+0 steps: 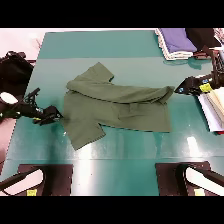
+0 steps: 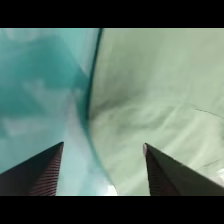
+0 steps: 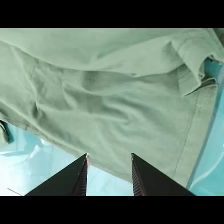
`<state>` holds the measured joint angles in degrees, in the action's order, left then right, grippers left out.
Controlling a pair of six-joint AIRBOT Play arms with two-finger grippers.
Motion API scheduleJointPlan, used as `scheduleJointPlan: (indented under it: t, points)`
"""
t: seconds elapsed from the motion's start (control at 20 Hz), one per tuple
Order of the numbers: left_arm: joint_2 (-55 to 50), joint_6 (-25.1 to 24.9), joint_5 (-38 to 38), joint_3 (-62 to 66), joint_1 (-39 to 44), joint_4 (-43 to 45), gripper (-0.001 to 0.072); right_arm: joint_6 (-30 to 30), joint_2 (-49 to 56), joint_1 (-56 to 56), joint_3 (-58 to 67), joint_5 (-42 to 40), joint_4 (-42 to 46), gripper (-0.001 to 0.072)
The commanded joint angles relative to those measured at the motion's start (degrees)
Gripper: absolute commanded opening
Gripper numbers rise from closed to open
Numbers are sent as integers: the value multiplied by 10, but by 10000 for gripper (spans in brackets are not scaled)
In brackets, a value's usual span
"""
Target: Fold the shirts.
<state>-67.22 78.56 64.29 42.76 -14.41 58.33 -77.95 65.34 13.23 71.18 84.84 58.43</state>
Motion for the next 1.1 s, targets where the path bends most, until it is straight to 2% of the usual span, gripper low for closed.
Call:
scheduleJointPlan:
  t: [0.0, 0.05, 0.1, 0.25, 0.45, 0.5, 0.55, 0.6, 0.7, 0.8, 0.9, 1.05]
  points:
    - [3, -12, -58, -57, -1, -58, 584, 1, -4, 1, -6, -3, -5, 305]
    - [3, -17, -62, -64, -1, -70, 559, 1, -4, 1, -6, -4, -5, 306]
    - [3, -33, -64, -66, -1, -83, 474, 1, -4, 1, -6, -5, -5, 305]
    - [3, -41, -71, -64, -1, -122, 473, 5, -4, 6, -6, -1, -3, 305]
    - [3, -41, -90, -65, 13, -109, 473, 5, -4, 42, -7, 22, -3, 305]
    - [3, -41, -102, -65, 30, -108, 387, 5, -4, 51, -7, 23, -3, 305]
    - [3, -41, -113, -65, 48, -108, 162, 5, -4, 59, -7, 25, -2, 305]
    - [3, -41, -128, -64, 66, -108, 23, 5, -4, 66, -7, 28, 1, 305]
    - [3, -36, -128, -52, 79, -108, 24, 6, -7, 83, -21, 38, 30, 306]
    - [4, -36, -92, -24, 79, -92, 24, 6, -17, 116, -87, 35, 58, 311]
    - [4, -38, -61, 5, 79, -77, 24, 7, -19, 159, -177, 20, 66, 477]
    - [4, -41, -47, 27, 79, -77, 24, 12, -14, 222, -317, -40, 31, 479]
